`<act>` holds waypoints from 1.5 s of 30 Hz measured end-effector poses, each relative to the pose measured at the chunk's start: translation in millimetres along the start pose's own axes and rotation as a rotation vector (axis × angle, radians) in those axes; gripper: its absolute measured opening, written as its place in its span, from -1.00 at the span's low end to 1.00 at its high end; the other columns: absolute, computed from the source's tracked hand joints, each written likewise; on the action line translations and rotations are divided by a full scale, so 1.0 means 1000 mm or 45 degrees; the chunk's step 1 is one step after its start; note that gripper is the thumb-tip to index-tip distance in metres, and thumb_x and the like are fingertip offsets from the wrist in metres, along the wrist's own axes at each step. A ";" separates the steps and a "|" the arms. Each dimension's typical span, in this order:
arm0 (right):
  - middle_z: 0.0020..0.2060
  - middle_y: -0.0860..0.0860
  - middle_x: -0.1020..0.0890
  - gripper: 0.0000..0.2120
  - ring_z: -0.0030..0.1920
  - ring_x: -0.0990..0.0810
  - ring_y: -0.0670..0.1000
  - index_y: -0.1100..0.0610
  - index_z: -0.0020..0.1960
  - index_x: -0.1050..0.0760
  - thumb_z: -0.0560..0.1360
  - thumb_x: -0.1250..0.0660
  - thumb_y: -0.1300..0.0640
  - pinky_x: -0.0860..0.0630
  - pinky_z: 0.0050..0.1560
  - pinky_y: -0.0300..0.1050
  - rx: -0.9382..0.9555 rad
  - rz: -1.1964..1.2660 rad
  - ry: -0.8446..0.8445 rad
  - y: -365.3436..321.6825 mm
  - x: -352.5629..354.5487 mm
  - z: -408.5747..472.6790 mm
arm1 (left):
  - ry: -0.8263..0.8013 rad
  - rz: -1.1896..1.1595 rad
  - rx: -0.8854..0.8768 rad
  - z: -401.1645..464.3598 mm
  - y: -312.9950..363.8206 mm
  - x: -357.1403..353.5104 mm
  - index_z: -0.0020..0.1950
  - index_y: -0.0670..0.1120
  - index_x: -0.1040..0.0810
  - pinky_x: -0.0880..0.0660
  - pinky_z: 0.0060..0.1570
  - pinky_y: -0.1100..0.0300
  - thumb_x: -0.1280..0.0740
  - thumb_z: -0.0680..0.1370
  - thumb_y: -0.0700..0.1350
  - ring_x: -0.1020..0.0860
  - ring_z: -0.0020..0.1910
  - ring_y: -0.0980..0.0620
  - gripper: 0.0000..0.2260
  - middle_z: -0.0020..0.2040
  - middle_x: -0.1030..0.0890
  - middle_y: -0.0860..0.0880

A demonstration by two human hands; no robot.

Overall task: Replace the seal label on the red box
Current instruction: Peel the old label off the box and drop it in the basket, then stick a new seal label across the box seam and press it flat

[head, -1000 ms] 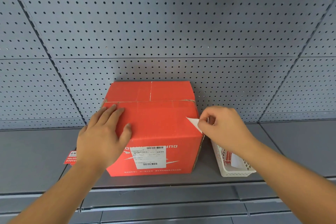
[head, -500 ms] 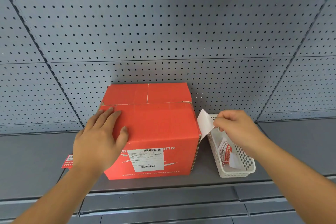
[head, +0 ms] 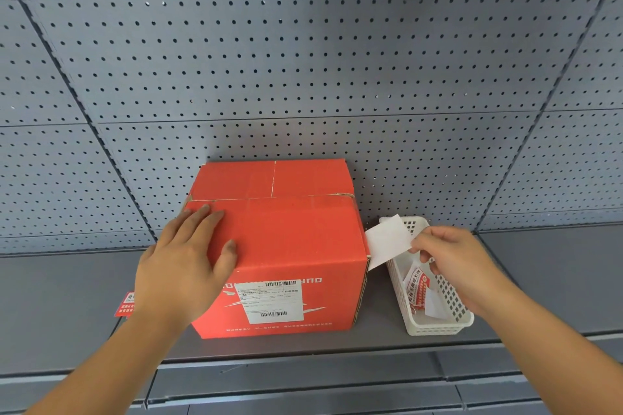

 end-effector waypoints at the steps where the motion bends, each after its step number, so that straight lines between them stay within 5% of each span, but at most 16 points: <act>1: -0.34 0.08 -0.53 -0.86 -0.27 -0.36 0.10 0.12 -0.30 -0.65 0.42 -0.40 0.17 -0.30 -0.19 0.07 -0.003 0.004 0.006 0.001 0.001 0.000 | -0.006 0.001 0.004 0.000 0.000 0.000 0.44 0.06 -0.50 -0.53 0.18 -0.26 -0.13 0.55 0.27 -0.37 0.50 -0.03 -0.46 0.47 -0.52 0.06; 9: -0.35 0.07 -0.53 -0.74 -0.27 -0.40 0.09 0.05 -0.41 -0.57 0.45 -0.36 0.13 -0.34 -0.16 0.07 0.029 0.011 0.113 -0.007 0.015 0.008 | -0.034 0.012 0.005 0.001 0.001 0.002 0.45 0.06 -0.49 -0.53 0.18 -0.26 -0.11 0.55 0.28 -0.36 0.51 -0.03 -0.44 0.49 -0.50 0.06; 14: -0.33 0.10 -0.54 -0.77 -0.26 -0.39 0.09 0.20 -0.28 -0.54 0.35 -0.35 0.02 -0.33 -0.17 0.08 0.154 0.032 0.148 -0.027 0.026 0.015 | -0.054 0.077 -0.009 0.001 0.003 0.005 0.45 0.05 -0.49 -0.38 0.34 -0.25 -0.11 0.55 0.29 -0.39 0.50 -0.09 -0.44 0.49 -0.50 0.02; 23: -0.36 0.08 -0.54 -0.82 -0.27 -0.41 0.09 0.26 -0.25 -0.55 0.52 -0.34 0.26 -0.34 -0.21 0.01 0.419 0.265 0.049 -0.081 0.004 0.017 | -0.133 0.027 -0.039 0.007 0.010 0.018 0.38 0.12 -0.51 -0.35 0.39 -0.20 -0.18 0.53 0.27 -0.43 0.43 -0.05 -0.52 0.42 -0.52 0.11; 29: -0.40 -0.02 -0.60 -0.79 -0.27 -0.46 0.09 0.18 -0.26 -0.59 0.54 -0.33 0.27 -0.38 -0.19 0.06 0.460 0.304 -0.036 -0.110 -0.036 0.014 | -0.052 -0.461 -0.227 0.020 0.037 0.031 0.17 0.11 -0.63 -0.48 0.20 0.11 -0.35 0.54 0.05 -0.58 0.12 0.14 -0.78 0.10 -0.64 0.19; 33: -0.37 0.06 -0.62 -0.79 -0.39 -0.45 -0.05 0.14 -0.28 -0.58 0.52 -0.34 0.26 -0.40 -0.24 -0.07 0.615 0.133 -0.065 -0.132 -0.069 0.003 | -0.236 -1.001 -0.061 0.030 0.061 0.039 0.09 0.09 -0.68 -0.50 -0.03 0.34 -0.44 0.57 -0.12 -0.65 -0.06 0.13 -0.85 -0.05 -0.73 0.09; 36: -0.41 -0.08 -0.59 -0.78 -0.42 -0.45 -0.10 0.03 -0.29 -0.57 0.49 -0.37 0.25 -0.40 -0.34 -0.12 0.826 -0.083 -0.032 -0.146 -0.096 -0.007 | -0.379 -1.315 0.159 0.046 0.072 0.038 0.06 0.02 -0.71 -0.62 0.02 0.16 -0.42 0.58 -0.08 -0.68 -0.06 -0.05 -0.90 -0.06 -0.75 -0.06; 42: -0.19 -0.11 -0.60 -0.91 -0.08 -0.54 -0.02 0.04 -0.24 -0.53 0.44 -0.38 0.14 -0.48 -0.04 -0.03 1.275 -0.478 -0.036 -0.164 -0.144 -0.023 | -0.592 -1.688 0.488 0.069 0.064 0.022 -0.01 -0.17 -0.72 -0.66 0.10 0.05 -0.38 0.59 0.05 -0.69 -0.09 0.01 -0.71 -0.06 -0.75 -0.17; 45: -0.17 -0.13 -0.60 -0.89 -0.05 -0.49 -0.04 0.05 -0.20 -0.55 0.48 -0.43 0.10 -0.47 -0.01 -0.03 1.345 -0.623 -0.064 -0.164 -0.161 -0.024 | -0.596 -1.771 0.529 0.075 0.051 0.015 0.02 -0.33 -0.64 -0.66 0.06 0.06 -0.41 0.58 -0.07 -0.69 -0.10 0.00 -0.71 -0.06 -0.73 -0.24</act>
Point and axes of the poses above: each hand's wrist, its own z-axis towards the middle knuckle, its own x-axis out of the back of the hand, y = z × x, the point moved 5 cm from there along z, towards the middle knuckle
